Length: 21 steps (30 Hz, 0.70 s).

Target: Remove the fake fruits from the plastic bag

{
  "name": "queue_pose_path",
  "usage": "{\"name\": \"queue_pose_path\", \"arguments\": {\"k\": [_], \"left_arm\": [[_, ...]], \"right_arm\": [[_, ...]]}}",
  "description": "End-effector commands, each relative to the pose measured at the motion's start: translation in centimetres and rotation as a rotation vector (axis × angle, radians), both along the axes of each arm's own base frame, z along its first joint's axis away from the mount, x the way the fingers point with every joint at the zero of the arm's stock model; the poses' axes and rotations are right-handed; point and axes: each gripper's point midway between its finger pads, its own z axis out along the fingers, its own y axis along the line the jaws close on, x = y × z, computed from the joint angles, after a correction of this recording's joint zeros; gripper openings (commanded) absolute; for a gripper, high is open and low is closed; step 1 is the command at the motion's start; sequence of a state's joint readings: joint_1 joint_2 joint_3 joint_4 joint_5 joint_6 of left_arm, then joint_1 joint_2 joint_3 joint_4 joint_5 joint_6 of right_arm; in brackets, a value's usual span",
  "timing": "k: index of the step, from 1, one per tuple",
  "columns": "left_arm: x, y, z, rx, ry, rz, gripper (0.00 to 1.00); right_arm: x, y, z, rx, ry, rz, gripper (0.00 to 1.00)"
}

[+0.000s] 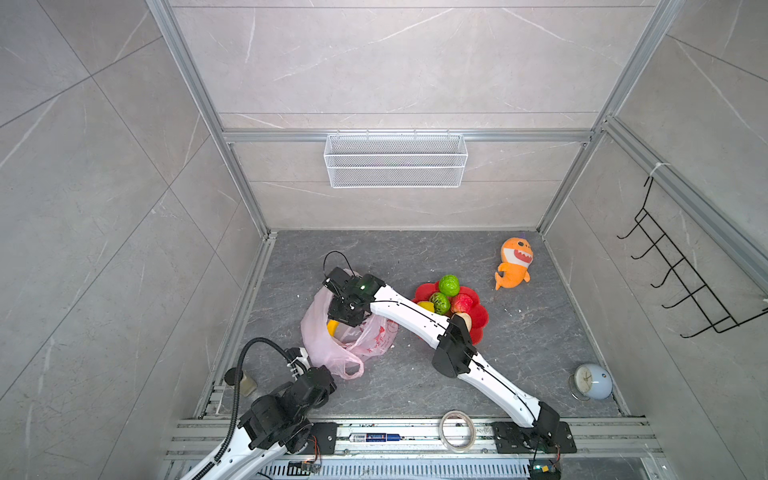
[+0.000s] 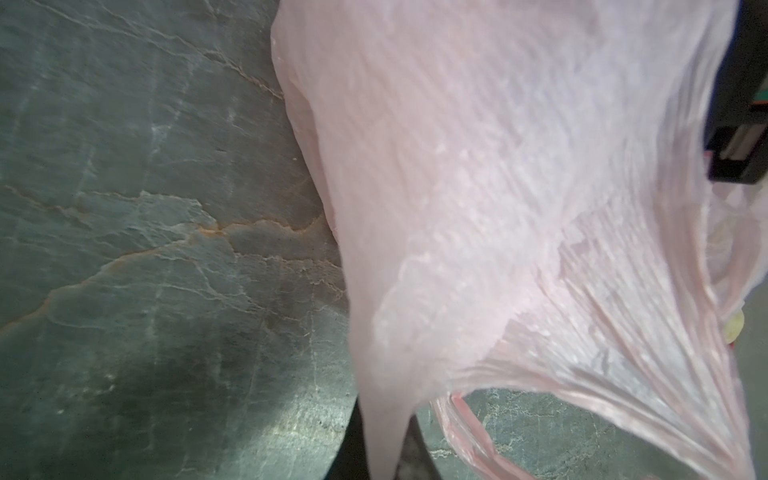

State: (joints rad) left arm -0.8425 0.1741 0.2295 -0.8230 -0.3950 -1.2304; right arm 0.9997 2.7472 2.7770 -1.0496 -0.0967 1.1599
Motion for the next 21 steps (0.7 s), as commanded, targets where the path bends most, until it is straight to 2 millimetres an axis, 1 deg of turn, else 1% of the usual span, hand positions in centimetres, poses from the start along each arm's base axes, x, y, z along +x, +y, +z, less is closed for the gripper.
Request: {"name": "queue_pose_path", "arguments": {"k": [1,7,12,17,21], "left_arm": [[0.0,-0.9,0.2,-0.022,-0.014,-0.048,0.00],[-0.1,-1.0,0.0,-0.026,-0.012,-0.061,0.00],[-0.2,-1.2,0.1,-0.030,-0.012,-0.069,0.00],[-0.2,-1.0,0.2,-0.029,-0.018,-0.067,0.00],[-0.2,-0.9,0.2,-0.028,-0.018,-0.065,0.00]], "right_arm": [[0.2,-0.5,-2.3,-0.035,0.023,-0.032,0.49],[0.2,-0.6,-3.8,-0.049,0.049,-0.048,0.50],[0.1,-0.9,-4.6,-0.065,0.061,-0.057,0.50],[0.0,-1.3,-5.3,-0.082,0.079,-0.074,0.44],[-0.1,-1.6,-5.8,-0.102,0.082,-0.087,0.33]]}}
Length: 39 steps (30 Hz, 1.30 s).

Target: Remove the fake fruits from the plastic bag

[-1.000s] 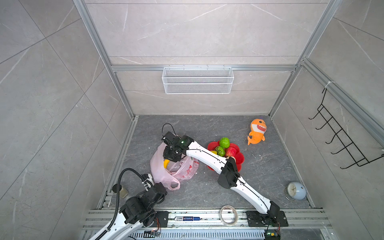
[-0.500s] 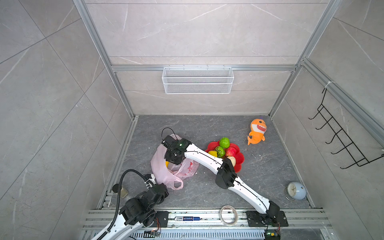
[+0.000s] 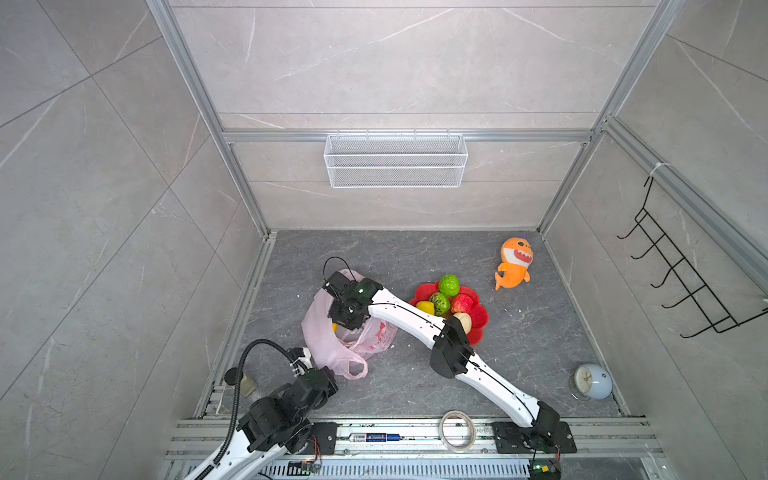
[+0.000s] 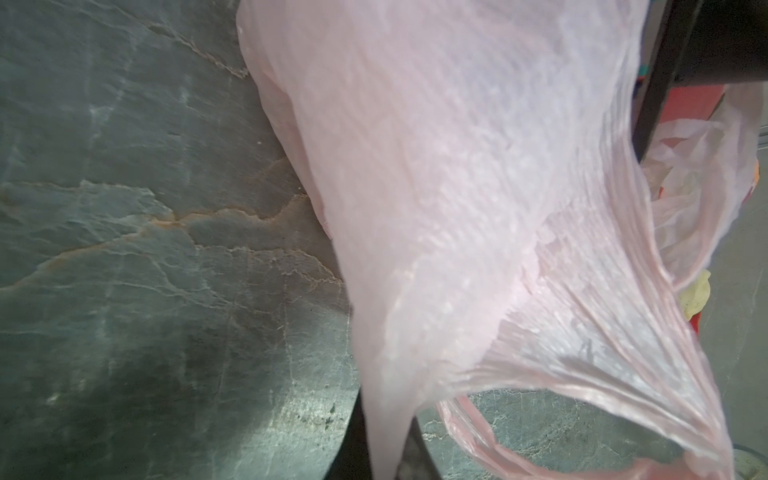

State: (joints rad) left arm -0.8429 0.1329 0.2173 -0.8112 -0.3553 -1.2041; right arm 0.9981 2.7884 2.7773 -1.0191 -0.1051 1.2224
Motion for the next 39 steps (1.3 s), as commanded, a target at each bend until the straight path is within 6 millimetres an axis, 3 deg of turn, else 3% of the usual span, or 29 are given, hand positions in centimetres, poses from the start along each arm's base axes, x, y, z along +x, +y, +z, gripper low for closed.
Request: {"name": "queue_pose_path", "arguments": {"k": [1,3,7,11,15,21,24,34,39], "left_arm": [[-0.1,-0.1,0.1,0.005,-0.008,-0.018,0.00],[-0.1,0.0,0.1,0.004,-0.008,-0.018,0.00],[-0.1,0.0,0.1,0.006,-0.006,-0.015,0.00],[-0.2,0.1,0.1,0.006,-0.005,-0.014,0.00],[-0.2,0.2,0.1,0.011,-0.004,-0.010,0.00],[-0.2,0.3,0.1,0.012,-0.004,-0.004,0.00],[-0.2,0.4,0.1,0.013,-0.004,-0.002,0.00],[-0.2,0.6,0.1,0.030,0.006,0.008,0.00],[-0.1,0.9,0.4,0.045,0.005,0.019,0.00]], "right_arm": [[-0.3,-2.0,-3.7,-0.107,0.048,-0.033,0.32],[-0.3,-2.2,-4.0,-0.113,0.059,-0.041,0.33],[-0.2,-2.4,-4.2,-0.117,0.064,-0.056,0.45],[-0.1,-2.5,-5.1,-0.119,0.084,-0.074,0.47],[-0.3,-2.2,-5.8,-0.105,0.105,-0.075,0.32],[-0.2,-2.0,-5.4,-0.096,0.091,-0.064,0.22],[0.1,-1.5,-4.3,-0.070,0.067,-0.040,0.18],[2.0,0.0,2.2,0.029,-0.106,0.040,0.14],[2.2,-0.4,3.5,0.017,-0.143,0.056,0.13]]}}
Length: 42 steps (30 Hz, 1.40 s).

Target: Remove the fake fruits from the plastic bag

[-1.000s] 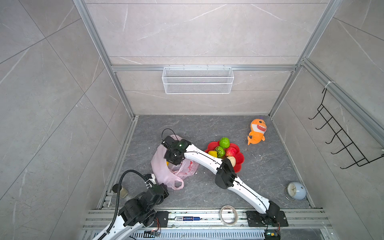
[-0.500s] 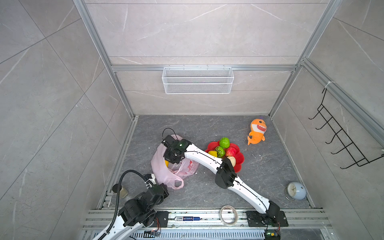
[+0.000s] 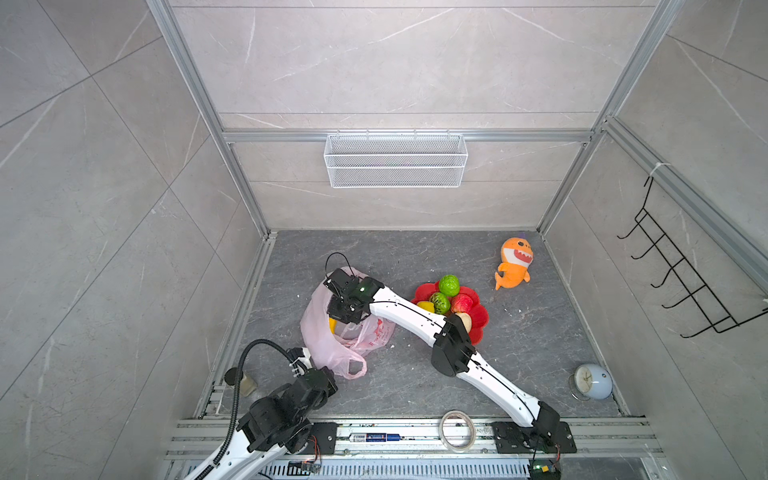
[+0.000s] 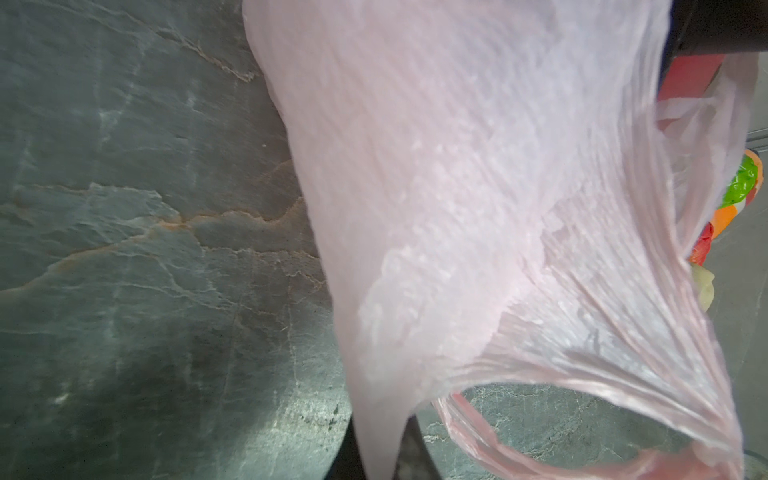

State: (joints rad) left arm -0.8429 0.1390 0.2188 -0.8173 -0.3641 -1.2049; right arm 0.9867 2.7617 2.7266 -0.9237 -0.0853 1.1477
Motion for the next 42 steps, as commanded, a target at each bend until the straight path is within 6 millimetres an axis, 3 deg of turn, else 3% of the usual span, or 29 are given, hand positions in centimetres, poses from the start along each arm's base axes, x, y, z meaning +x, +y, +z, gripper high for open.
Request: {"name": "queue_pose_path", "arguments": {"k": [1,11,16,24,35,42], "left_arm": [[-0.1,0.7,0.6,0.034,0.003,0.015,0.00],[-0.1,0.8,0.7,0.043,0.007,0.021,0.00],[0.0,0.6,0.9,0.036,0.006,0.019,0.00],[0.7,-2.4,2.1,-0.042,-0.042,-0.096,0.00],[0.2,-4.0,3.0,-0.133,-0.087,-0.185,0.00],[-0.6,-4.7,2.3,-0.166,-0.065,-0.233,0.00]], "right_arm": [[0.5,-1.0,2.7,-0.016,-0.055,0.013,0.13],[0.8,-1.0,3.9,-0.008,-0.089,0.025,0.14],[0.7,-0.7,1.8,-0.013,-0.048,-0.010,0.28],[0.7,-0.9,-0.1,-0.031,-0.014,-0.047,0.47],[0.2,-1.4,-2.7,-0.068,0.046,-0.077,0.48],[-0.4,-2.3,-4.0,-0.122,0.065,-0.076,0.46]]}}
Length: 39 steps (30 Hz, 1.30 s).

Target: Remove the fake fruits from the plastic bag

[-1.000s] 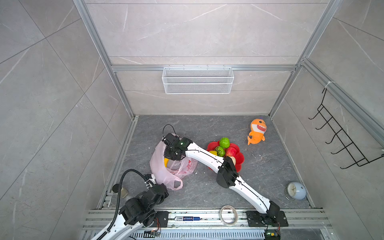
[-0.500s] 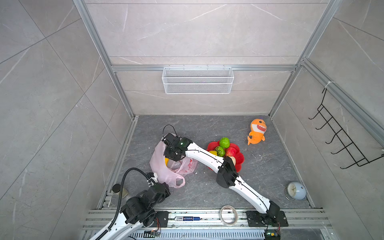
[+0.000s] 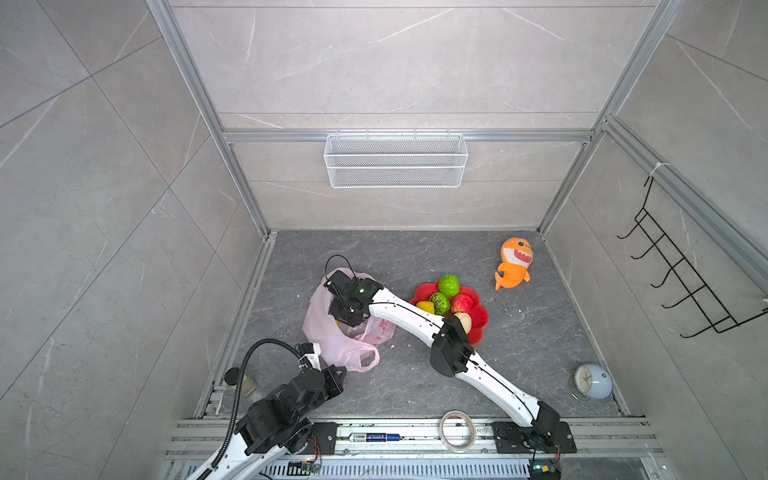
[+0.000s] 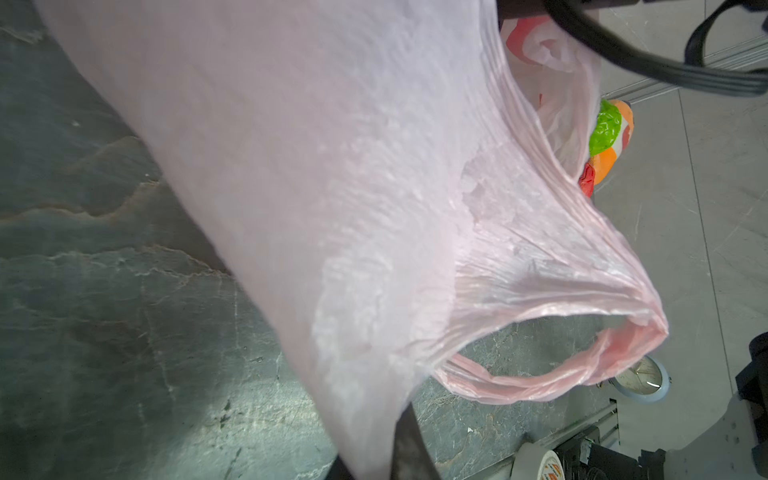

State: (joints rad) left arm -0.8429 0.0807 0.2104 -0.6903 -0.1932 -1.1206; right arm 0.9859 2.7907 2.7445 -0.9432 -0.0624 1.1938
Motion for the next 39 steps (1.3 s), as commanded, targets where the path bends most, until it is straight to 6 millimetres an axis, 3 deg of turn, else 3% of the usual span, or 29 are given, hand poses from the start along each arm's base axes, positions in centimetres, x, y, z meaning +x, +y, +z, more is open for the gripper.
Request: {"name": "queue_pose_path", "arguments": {"k": [1,8,13,21,27,35,39], "left_arm": [[-0.3,-0.8,-0.1,-0.011,-0.003,-0.052,0.00],[-0.4,-0.5,-0.6,0.005,0.006,-0.043,0.00],[-0.4,0.5,-1.1,0.033,0.018,-0.002,0.00],[-0.4,3.7,-2.1,0.113,0.059,0.145,0.00],[-0.1,4.7,-1.9,0.145,0.052,0.197,0.00],[-0.1,4.8,-2.0,0.164,0.067,0.201,0.00],[0.0,4.9,-1.8,0.164,0.058,0.212,0.00]], "right_arm": [[-0.8,-1.9,-2.8,-0.102,0.047,-0.022,0.43],[-1.2,-2.3,-3.4,-0.128,0.062,-0.024,0.24],[-0.9,-1.8,-2.2,-0.094,0.046,-0.010,0.15],[-0.6,0.2,1.9,0.023,-0.011,0.069,0.09],[-0.3,0.1,5.3,0.044,-0.076,0.101,0.09],[-0.4,0.1,6.7,0.067,-0.098,0.119,0.08],[-0.7,-0.1,6.3,0.058,-0.093,0.130,0.08]]}}
